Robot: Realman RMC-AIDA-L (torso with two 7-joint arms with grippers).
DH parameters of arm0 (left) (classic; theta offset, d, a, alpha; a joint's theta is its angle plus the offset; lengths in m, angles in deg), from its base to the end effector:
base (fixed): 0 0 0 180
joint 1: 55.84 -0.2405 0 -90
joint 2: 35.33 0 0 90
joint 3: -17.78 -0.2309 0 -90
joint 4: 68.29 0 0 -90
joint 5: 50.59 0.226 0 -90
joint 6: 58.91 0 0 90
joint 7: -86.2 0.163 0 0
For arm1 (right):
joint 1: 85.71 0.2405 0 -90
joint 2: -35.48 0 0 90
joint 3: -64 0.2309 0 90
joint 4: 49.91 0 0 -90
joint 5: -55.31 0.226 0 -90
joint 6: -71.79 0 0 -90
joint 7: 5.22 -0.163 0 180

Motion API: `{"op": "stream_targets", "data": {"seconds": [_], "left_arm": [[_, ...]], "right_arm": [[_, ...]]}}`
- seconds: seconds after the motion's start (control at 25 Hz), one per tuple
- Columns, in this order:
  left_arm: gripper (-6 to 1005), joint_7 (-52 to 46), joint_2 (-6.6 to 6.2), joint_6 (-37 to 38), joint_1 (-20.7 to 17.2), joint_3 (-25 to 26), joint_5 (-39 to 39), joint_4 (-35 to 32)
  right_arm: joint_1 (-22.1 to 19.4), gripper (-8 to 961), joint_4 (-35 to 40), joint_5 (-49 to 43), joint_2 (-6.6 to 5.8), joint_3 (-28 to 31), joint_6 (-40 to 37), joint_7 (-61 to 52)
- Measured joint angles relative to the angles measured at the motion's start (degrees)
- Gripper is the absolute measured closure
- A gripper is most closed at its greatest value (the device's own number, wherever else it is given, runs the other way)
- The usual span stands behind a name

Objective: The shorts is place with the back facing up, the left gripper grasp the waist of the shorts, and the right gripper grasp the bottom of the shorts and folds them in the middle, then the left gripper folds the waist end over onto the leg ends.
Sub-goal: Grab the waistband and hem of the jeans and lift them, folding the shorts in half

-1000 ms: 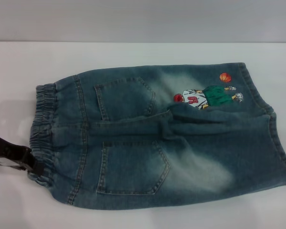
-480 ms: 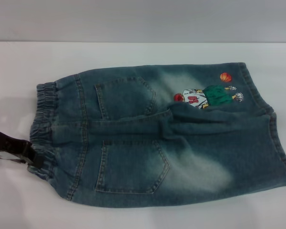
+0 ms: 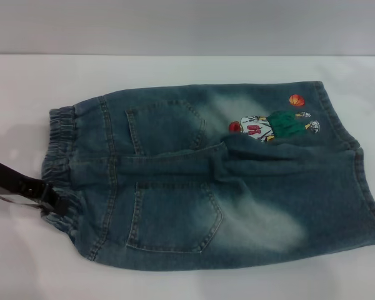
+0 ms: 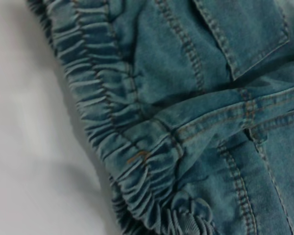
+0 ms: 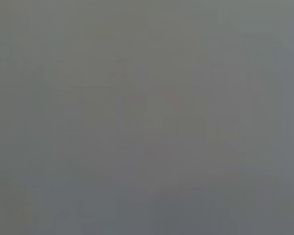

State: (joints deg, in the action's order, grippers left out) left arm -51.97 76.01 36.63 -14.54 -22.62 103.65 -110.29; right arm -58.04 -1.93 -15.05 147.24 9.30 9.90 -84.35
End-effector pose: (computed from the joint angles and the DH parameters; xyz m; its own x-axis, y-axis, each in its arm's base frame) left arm -0.2843 0.3490 0.0442 0.2950 0.9538 -0.0566 0.9259 -0.3000 -0.2295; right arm 0.2058 0.4334 0.1285 0.6405 0.0215 -0.7677 -0.6065 -0.5990 -0.5228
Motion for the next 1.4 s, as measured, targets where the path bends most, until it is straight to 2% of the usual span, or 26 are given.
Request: {"op": "stream_targets", "data": {"seconds": [0.16,0.28,0.36,0.44,0.6,0.8,1.0,1.08,1.4], "left_arm": [[954,0.4,0.57,-0.6,0.2,0.2,0.0,-0.3],[953,0.6,1.0,-1.3,0.3,0.5,-0.1,-0.3],[953,0.6,1.32,-1.8,0.5,0.5,-0.1,-0.4],[953,0.6,1.49,-2.0,0.5,0.5,-0.1,-0.4],[953,0.3,2.18,-3.4,0.9,0.5,-0.1,-0.4],[953,-0.5,2.48,-5.3,1.2,0.7,-0.1,-0.3],[953,-0.2,2.08,-5.2,1.3,0.3,-0.1,-0.5],[953,0.1,1.73,-4.9,1.3,-0.1,0.0,-0.7],[954,1.0,2.86,-3.9,0.5,-0.2,-0.1,-3.2]], "right_arm": [[4.4,352,2.5,-16.9,-2.41,6.3,-11.8,-14.6],[8.1,353,2.8,-26.7,-4.77,11.8,-23.0,-21.2],[9.8,353,3.5,-31.6,-5.91,14.6,-28.0,-24.6],[11.6,353,5.0,-38.3,-6.97,18.0,-33.8,-28.8],[14.1,353,7.5,-48.8,-8.41,20.9,-42.8,-33.6],[15.8,353,9.8,-58.6,-8.73,20.1,-50.9,-33.8],[16.4,352,9.9,-65.3,-8.62,17.0,-56.8,-30.5],[16.1,352,9.9,-67.2,-8.52,16.5,-57.9,-28.7],[14.2,352,9.8,-72.8,-8.31,16.1,-60.2,-23.2]]}}
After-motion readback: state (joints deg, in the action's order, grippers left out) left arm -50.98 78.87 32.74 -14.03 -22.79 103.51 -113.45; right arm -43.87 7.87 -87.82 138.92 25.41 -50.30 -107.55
